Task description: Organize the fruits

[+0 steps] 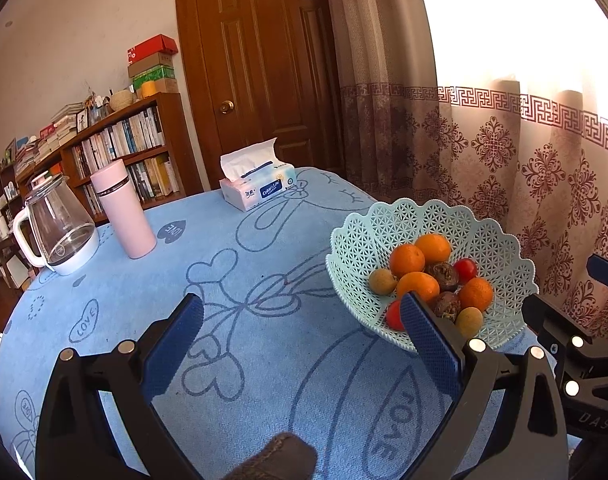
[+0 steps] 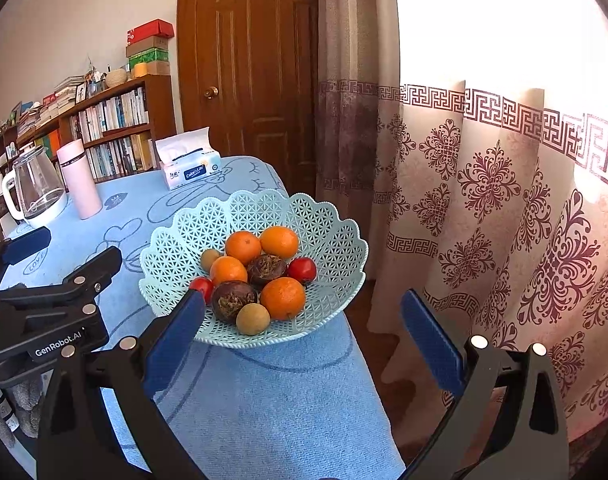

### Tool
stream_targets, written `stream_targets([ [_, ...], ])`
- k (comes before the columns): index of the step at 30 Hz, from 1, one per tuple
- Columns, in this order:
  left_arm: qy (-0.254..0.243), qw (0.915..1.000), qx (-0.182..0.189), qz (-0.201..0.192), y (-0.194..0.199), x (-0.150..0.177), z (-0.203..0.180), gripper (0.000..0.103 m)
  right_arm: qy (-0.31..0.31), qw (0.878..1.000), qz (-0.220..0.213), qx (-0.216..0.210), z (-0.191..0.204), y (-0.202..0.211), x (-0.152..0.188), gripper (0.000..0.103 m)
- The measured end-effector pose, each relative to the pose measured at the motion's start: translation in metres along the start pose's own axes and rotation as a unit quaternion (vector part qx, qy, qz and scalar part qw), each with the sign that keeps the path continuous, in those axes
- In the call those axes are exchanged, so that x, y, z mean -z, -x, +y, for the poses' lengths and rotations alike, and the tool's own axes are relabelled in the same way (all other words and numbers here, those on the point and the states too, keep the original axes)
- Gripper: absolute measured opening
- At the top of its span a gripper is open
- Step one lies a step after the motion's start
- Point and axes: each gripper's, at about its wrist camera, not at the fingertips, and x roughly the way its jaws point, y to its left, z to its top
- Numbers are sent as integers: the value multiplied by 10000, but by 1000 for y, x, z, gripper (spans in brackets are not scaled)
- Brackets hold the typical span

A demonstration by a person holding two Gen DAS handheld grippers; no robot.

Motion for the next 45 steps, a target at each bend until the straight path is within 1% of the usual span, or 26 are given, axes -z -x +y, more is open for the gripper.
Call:
stream_targets([
  [17,-139,9999,-26,-31,2,1,-6,98,39,10000,51,-1,2,-2,1,100],
  [36,-183,9998,14,-48,2,1,-7,98,42,10000,55,5,2,-3,1,100],
  [43,-163,9999,28,-5,4,1,-5,98,50,10000,62,10,2,-3,1,100],
  [45,-130,9999,3,70,3,2,-2,98,41,10000,73,-4,3,-4,2,100],
])
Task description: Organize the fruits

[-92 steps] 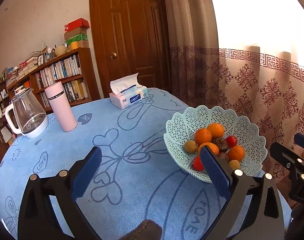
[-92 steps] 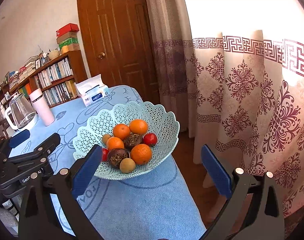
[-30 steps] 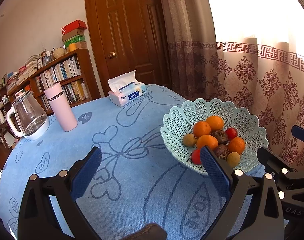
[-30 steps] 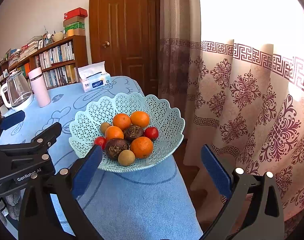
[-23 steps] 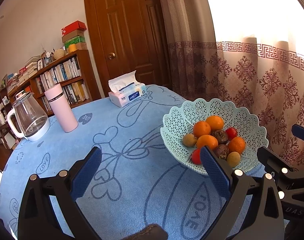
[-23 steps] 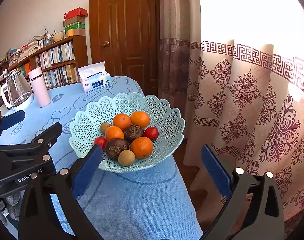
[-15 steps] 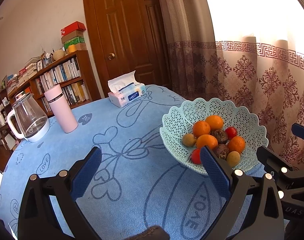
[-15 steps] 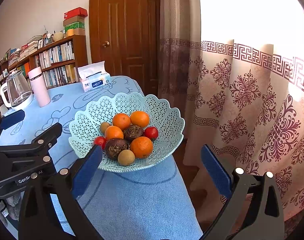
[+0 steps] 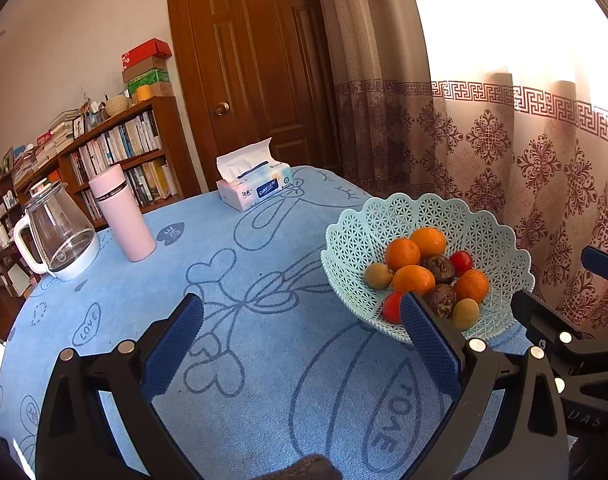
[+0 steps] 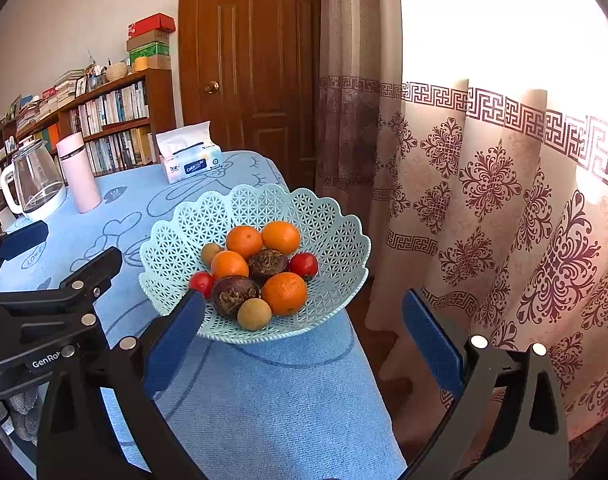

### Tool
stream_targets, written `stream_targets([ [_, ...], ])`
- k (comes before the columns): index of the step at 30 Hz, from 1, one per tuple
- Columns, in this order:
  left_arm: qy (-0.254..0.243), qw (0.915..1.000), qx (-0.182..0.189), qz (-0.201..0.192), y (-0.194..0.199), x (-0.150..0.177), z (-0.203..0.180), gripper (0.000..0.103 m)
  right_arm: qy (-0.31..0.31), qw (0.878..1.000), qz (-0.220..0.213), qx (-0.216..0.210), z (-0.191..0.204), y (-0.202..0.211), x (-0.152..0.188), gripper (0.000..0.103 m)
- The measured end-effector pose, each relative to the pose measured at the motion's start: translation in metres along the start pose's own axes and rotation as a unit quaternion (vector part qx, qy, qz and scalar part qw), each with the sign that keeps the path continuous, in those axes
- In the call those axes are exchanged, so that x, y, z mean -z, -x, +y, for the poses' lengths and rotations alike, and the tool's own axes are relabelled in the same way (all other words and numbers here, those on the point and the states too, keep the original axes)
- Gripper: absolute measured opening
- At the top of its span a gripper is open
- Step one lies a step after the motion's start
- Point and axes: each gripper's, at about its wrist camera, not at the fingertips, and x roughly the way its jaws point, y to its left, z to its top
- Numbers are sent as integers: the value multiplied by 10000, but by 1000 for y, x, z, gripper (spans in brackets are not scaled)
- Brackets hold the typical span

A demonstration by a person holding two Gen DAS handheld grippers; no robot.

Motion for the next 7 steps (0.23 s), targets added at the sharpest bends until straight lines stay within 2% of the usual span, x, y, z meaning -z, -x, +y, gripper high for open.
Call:
stream_targets([
  [7,214,9987,-85,450,-9,13,24,98,28,9999,73,-131,12,3,3,100],
])
